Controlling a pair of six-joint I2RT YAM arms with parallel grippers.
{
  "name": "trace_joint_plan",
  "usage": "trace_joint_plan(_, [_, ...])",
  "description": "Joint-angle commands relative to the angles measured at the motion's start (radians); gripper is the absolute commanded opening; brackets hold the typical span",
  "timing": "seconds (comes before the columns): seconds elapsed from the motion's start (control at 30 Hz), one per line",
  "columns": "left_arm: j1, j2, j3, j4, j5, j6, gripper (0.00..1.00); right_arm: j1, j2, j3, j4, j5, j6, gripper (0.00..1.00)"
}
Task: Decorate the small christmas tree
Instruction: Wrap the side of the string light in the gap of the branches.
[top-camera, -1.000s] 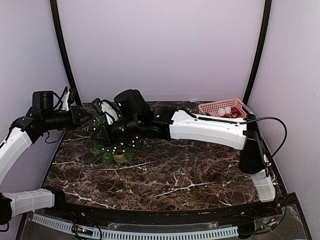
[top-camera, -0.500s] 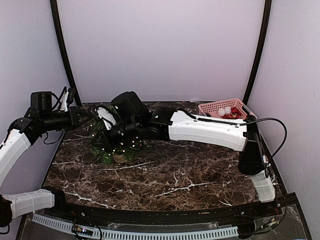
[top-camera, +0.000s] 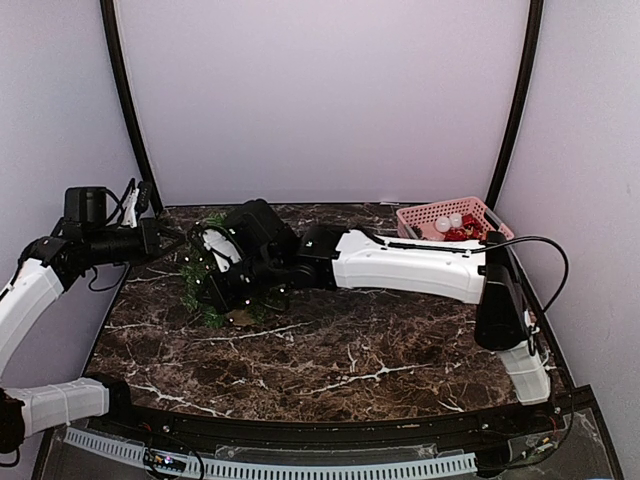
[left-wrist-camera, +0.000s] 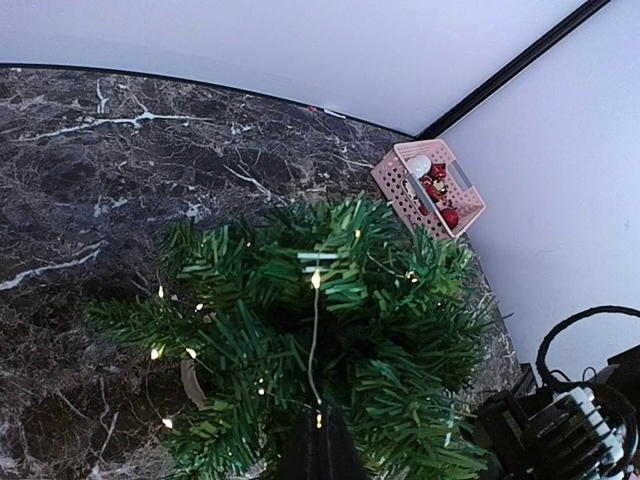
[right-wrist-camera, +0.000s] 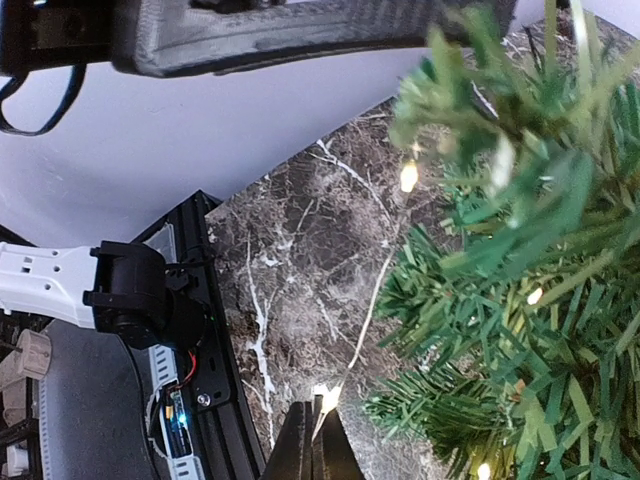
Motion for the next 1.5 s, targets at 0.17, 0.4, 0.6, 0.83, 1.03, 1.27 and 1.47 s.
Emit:
trace_joint_plan(0.17, [0.007,0.007,-0.047,0.023,0.023,0.012,0.00,-0.006,-0.092,-0.015,-0.034,0.066,0.022,0.00])
trace_joint_plan(0.4, [0.007,0.055,-0.030,0.106,0.127,0.016,0.00,-0.008,-0.167,-0.046,-0.067,0.138,0.001,0.00])
trace_joint_plan(0.6, [0.006,0.102,-0.022,0.094,0.190,0.049,0.01,-0.013,-0.194,-0.031,-0.115,0.221,-0.020,0.00])
trace_joint_plan(0.83, [0.007,0.104,-0.018,0.090,0.208,0.068,0.08,-0.031,-0.199,-0.010,-0.139,0.273,-0.047,0.00])
trace_joint_plan(1.03, [0.007,0.068,0.001,0.041,0.139,0.101,0.25,-0.043,-0.199,0.007,-0.144,0.282,-0.073,0.00])
trace_joint_plan(1.27, [0.007,-0.028,0.032,-0.020,-0.081,0.145,0.49,-0.071,-0.209,-0.002,-0.143,0.295,-0.073,0.00])
trace_joint_plan(1.47, [0.006,-0.058,0.045,-0.002,0.069,0.220,0.64,-0.089,-0.243,-0.047,-0.104,0.291,-0.069,0.00])
